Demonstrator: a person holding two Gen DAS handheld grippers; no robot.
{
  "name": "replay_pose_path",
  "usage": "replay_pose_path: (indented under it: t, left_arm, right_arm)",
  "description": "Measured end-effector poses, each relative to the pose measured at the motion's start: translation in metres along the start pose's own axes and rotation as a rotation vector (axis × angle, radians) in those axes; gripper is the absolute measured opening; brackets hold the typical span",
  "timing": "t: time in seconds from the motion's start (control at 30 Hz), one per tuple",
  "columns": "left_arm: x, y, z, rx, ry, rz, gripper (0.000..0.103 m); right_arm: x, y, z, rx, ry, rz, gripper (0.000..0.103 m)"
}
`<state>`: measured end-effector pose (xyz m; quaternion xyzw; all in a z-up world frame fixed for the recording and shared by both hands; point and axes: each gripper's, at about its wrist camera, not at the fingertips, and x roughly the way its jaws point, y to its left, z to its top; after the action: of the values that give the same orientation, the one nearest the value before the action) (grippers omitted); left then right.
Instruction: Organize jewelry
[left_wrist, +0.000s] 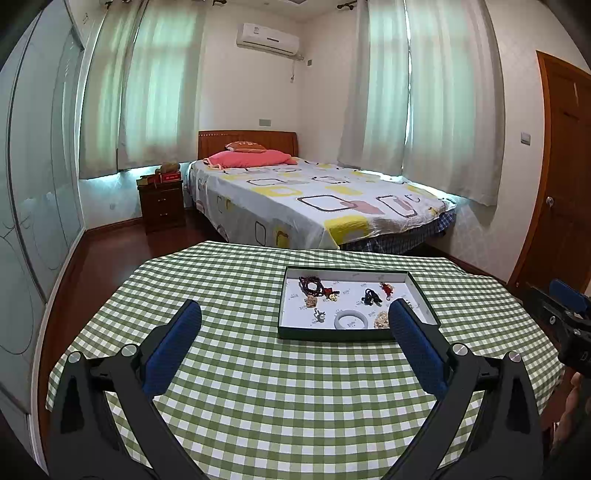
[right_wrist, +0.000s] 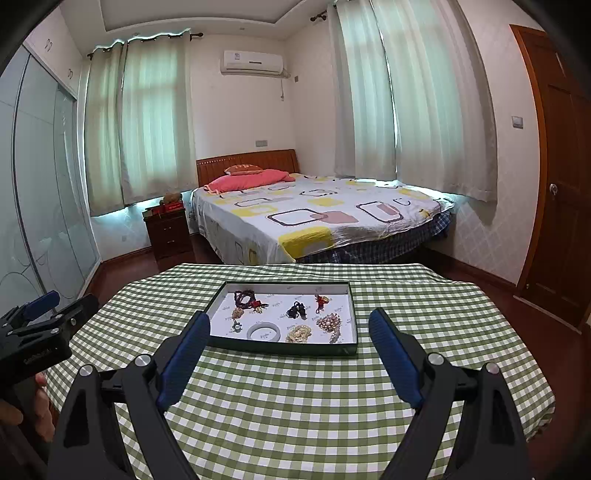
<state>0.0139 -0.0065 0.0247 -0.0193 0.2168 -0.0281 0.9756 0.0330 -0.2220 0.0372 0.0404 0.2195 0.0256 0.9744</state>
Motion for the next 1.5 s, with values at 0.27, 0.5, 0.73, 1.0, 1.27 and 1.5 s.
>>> replay_pose_path:
  t: [0.27, 0.5, 0.73, 1.0, 1.27, 1.5]
  left_arm:
    - [-0.0026, 0.0017, -0.0007, 0.0, -0.001, -0.004, 0.099]
    - [-0.0035, 0.0002, -0.0007, 0.001, -0.003, -0.003, 0.099]
    - [-0.0048, 0.0005, -0.0006, -0.004, -0.007, -0.002, 0.099]
    - [-0.0051, 0.0006, 0.0005, -0.006, -0.009, -0.003, 0.099]
    - [-0.0048, 0.0005, 0.0002, 0.0, -0.009, -0.001, 0.099]
    - [-0.004, 0.0006, -0.0003, -0.005, -0.015, -0.009, 0.099]
  right_arm:
    - [-0.003, 0.0018, 0.0, 0.0, -0.007, 0.001, 0.085]
    - [-0.0023, 0.0027, 0.0009, 0.001, -0.008, 0.001, 0.085]
    - [-0.0026, 0.0039, 0.0012, -0.004, -0.009, -0.001, 0.085]
    - [-0.0042, 0.0041, 0.0015, -0.004, -0.015, -0.002, 0.085]
    - [-0.0039, 0.0044, 0.0011, -0.003, -0.011, -0.002, 0.085]
    - [-0.0034, 0.0044, 0.0007, -0.004, -0.01, -0.001, 0.085]
